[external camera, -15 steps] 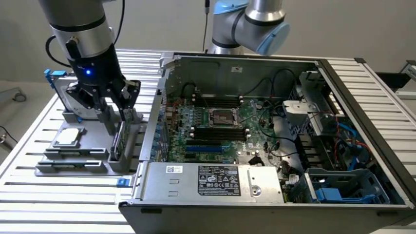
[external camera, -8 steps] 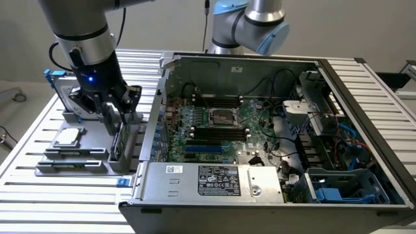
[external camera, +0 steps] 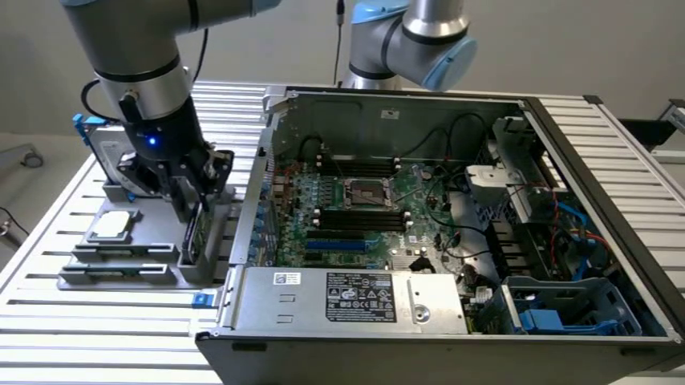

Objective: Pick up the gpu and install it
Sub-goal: 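Pick up the gpu and move the gpu toward the slot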

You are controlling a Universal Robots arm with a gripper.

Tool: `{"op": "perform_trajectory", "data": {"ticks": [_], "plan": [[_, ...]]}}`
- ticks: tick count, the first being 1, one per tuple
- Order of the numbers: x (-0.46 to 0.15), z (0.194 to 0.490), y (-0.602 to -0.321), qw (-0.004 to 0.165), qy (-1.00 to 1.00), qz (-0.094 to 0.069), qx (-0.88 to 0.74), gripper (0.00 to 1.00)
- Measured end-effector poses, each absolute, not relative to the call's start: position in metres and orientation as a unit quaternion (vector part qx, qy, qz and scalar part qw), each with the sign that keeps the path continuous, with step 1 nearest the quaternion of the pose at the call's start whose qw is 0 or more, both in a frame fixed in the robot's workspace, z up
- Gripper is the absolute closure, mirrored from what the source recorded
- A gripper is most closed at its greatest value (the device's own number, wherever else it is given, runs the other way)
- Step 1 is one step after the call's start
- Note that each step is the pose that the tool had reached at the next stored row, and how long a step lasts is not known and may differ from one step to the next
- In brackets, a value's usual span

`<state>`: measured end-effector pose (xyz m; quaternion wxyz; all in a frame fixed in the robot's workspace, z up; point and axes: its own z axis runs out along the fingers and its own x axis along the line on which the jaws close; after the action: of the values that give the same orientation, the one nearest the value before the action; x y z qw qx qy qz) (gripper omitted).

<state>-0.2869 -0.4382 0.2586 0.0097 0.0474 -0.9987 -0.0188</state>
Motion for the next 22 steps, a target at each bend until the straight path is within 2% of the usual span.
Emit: {"op": "perform_trajectory", "data": {"ticks": [16, 19, 20, 22], "plan": [[-0.288, 0.239, -0.430, 0.009, -0.999, -0.019, 0.027, 0.58], [-0.288, 0.239, -0.430, 0.009, -1.000, -0.019, 0.021, 0.60], [-0.288, 0.239, -0.430, 0.009, -1.000, -0.019, 0.019, 0.67], [-0.288, 0.239, -0.430, 0.009, -1.000, -0.019, 0.018, 0.67]]}}
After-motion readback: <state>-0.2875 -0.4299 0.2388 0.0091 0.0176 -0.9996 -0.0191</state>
